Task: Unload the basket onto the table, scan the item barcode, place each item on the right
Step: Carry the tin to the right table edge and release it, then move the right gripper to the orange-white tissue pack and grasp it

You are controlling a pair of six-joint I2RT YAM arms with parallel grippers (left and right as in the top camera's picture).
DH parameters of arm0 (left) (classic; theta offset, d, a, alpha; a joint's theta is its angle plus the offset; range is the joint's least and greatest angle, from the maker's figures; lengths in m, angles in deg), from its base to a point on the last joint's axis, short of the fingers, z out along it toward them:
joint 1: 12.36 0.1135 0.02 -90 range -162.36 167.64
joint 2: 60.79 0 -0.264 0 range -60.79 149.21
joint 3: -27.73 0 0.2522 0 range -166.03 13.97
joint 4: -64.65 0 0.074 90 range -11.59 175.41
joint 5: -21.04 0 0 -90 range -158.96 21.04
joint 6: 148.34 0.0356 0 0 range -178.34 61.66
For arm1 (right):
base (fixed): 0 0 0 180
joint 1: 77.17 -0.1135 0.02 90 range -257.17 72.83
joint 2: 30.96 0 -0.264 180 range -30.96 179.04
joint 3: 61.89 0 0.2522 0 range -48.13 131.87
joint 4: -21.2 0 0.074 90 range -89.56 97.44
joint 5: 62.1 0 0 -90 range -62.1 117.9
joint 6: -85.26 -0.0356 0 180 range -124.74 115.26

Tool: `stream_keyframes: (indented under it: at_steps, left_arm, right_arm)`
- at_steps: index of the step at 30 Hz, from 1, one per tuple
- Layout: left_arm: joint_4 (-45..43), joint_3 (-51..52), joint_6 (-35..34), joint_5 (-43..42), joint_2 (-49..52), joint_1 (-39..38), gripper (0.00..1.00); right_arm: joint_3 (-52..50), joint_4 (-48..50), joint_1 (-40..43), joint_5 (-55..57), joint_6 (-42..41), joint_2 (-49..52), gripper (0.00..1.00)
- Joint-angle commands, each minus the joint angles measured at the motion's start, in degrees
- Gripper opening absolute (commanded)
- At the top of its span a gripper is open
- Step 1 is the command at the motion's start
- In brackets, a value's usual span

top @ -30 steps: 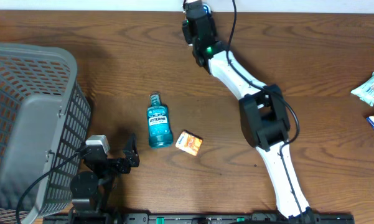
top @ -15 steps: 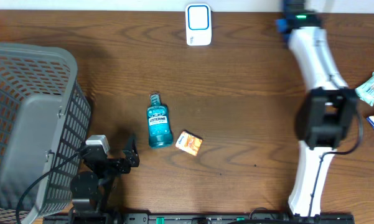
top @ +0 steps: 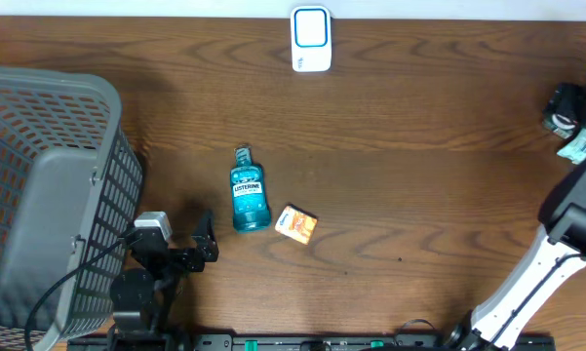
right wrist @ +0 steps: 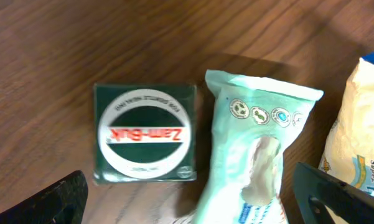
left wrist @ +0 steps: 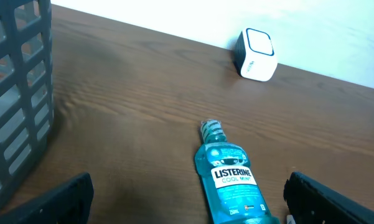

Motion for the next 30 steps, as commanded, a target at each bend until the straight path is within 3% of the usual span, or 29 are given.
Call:
stream_keyframes:
  at_steps: [1, 7, 11, 16, 22, 26, 30]
  left_arm:
    - [1.4, 0.8, 0.3, -0.7, 0.0, 0.3, 0.98]
    - [1.5, 0.8, 0.3, -0.7, 0.0, 0.3, 0.98]
    - [1.4, 0.8, 0.3, -0.7, 0.0, 0.3, 0.98]
    - [1.4, 0.8, 0.3, -0.7, 0.0, 0.3, 0.98]
    - [1.4, 0.8, 0.3, -0.7, 0.0, 0.3, 0.98]
    - [1.4, 0.8, 0.3, -0.7, 0.0, 0.3, 0.98]
    - [1.4, 0.8, 0.3, -0.7, 0.0, 0.3, 0.98]
  right_arm:
    - [0.4, -0.2, 0.1, -8.6, -4.4, -2.8, 0.99]
    - [0.6, -0.9, -2.5, -29.7, -10.5, -13.1, 0.99]
    - [0.6, -6.3, -6.7, -44.4, -15.6, -19.0, 0.99]
    - [0.5, -15.6, -17.0, -45.0, -17.3, -21.2, 0.99]
    - [-3.6, -22.8, -31.6, -44.3, -6.7, -20.6, 0.99]
    - [-9.0, -28.2, -40.9, -43.0, -6.7, -20.6, 0.88]
    - [-17.1, -28.6, -48.8, -42.5, -11.1, -20.6, 0.90]
